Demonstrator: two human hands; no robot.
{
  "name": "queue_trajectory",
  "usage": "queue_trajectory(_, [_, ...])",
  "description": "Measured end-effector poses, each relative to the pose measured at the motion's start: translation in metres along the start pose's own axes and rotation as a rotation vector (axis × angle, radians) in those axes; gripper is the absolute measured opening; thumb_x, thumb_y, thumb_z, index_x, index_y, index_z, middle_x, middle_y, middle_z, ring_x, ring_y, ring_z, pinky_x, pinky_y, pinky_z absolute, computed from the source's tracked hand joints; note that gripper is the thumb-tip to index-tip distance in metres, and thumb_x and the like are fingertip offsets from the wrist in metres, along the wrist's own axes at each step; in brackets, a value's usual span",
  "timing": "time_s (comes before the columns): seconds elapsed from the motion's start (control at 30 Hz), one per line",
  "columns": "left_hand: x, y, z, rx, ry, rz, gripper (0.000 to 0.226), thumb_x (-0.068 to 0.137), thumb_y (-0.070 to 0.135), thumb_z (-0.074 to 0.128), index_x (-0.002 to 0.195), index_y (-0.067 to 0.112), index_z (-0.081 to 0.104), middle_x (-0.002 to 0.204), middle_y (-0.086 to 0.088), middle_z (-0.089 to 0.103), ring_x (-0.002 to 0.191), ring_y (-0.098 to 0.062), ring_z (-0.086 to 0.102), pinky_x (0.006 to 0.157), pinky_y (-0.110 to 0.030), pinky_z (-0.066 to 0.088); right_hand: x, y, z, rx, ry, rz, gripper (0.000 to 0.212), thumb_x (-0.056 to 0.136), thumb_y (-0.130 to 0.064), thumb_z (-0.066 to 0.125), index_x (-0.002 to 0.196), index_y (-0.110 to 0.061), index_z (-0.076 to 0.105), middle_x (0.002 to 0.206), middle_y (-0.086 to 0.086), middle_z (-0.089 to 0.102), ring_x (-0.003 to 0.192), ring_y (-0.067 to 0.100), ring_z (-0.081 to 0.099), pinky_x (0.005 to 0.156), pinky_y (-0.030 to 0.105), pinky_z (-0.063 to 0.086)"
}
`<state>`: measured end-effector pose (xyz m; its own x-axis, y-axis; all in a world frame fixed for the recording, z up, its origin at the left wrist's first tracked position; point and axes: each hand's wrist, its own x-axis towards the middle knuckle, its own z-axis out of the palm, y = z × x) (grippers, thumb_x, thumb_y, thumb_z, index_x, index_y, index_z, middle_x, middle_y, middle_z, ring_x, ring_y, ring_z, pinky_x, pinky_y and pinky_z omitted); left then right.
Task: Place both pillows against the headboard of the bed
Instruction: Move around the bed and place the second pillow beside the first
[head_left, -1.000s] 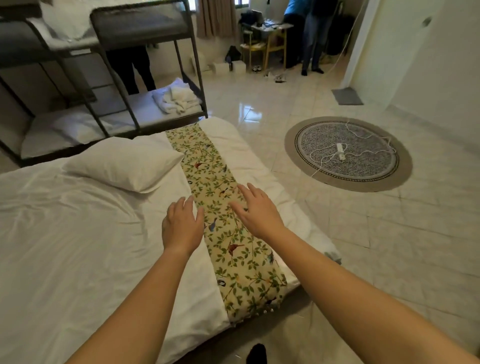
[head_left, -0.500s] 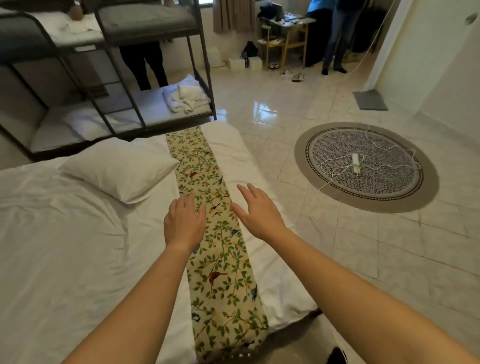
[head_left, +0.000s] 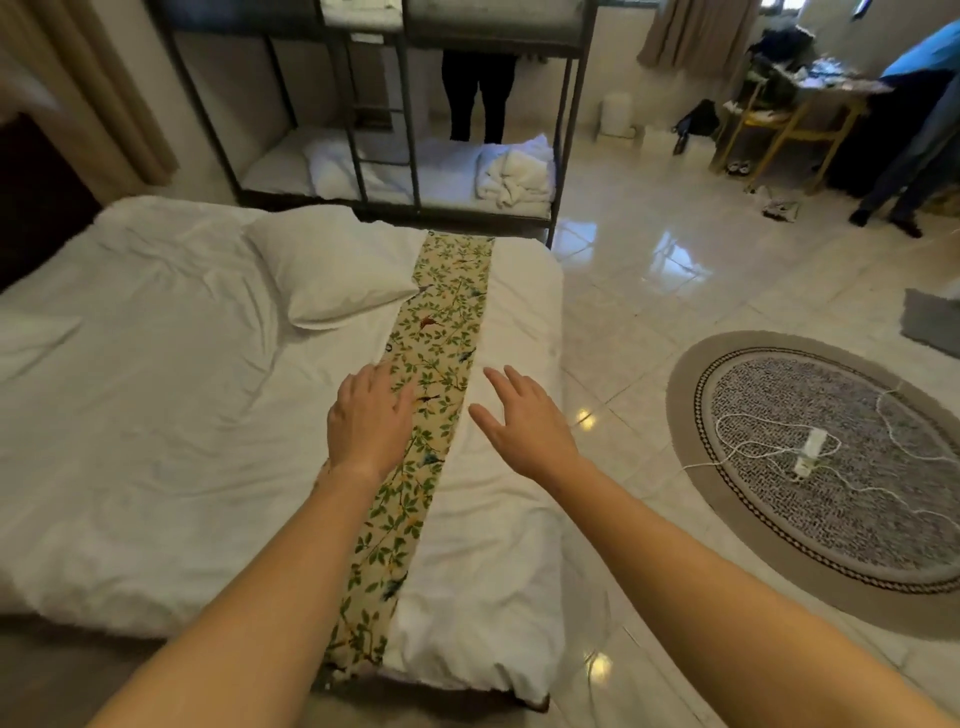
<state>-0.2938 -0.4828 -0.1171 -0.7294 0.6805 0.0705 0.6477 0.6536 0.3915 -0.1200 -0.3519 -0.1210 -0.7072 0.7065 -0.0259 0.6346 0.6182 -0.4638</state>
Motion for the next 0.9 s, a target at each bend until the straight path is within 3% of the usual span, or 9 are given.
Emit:
queue_trajectory(0.27, [-0.003,0.033,0.013,0.037,0.012,-0.059,0.058,0.106,0.048,0.032,0.155,0.018,0.041,0.159,-0.004,0.043,0.147,-0.026,0.035,0.117,-0.047,0.033,0.032,0.029,-0.017,0.020,0.019,-0.074,0.072,0.100,-0.069,0.031,0.162,-0.034,0.022,0.170,0.003,0.023,0.155,0.028,0.022,0.123,0.052,0.025])
queue_trajectory(0.53, [0.023,0.065,0.028,0.051,0.027,-0.158,0.062,0.106,0.052,0.029,0.158,0.021,0.036,0.165,-0.002,0.035,0.153,-0.024,0.027,0.122,-0.047,0.028,0.085,0.054,-0.033,0.041,-0.005,-0.163,0.072,0.101,-0.066,0.034,0.162,-0.029,0.026,0.169,0.004,0.026,0.154,0.027,0.024,0.122,0.050,0.026])
queue_trajectory(0.9, [0.085,0.174,0.075,0.015,0.113,-0.324,0.064,0.104,0.055,0.028,0.159,0.022,0.036,0.166,-0.003,0.034,0.154,-0.025,0.025,0.122,-0.051,0.029,0.181,0.151,-0.090,0.052,-0.098,-0.336,0.072,0.099,-0.070,0.032,0.161,-0.034,0.026,0.170,0.002,0.024,0.154,0.026,0.023,0.123,0.049,0.026])
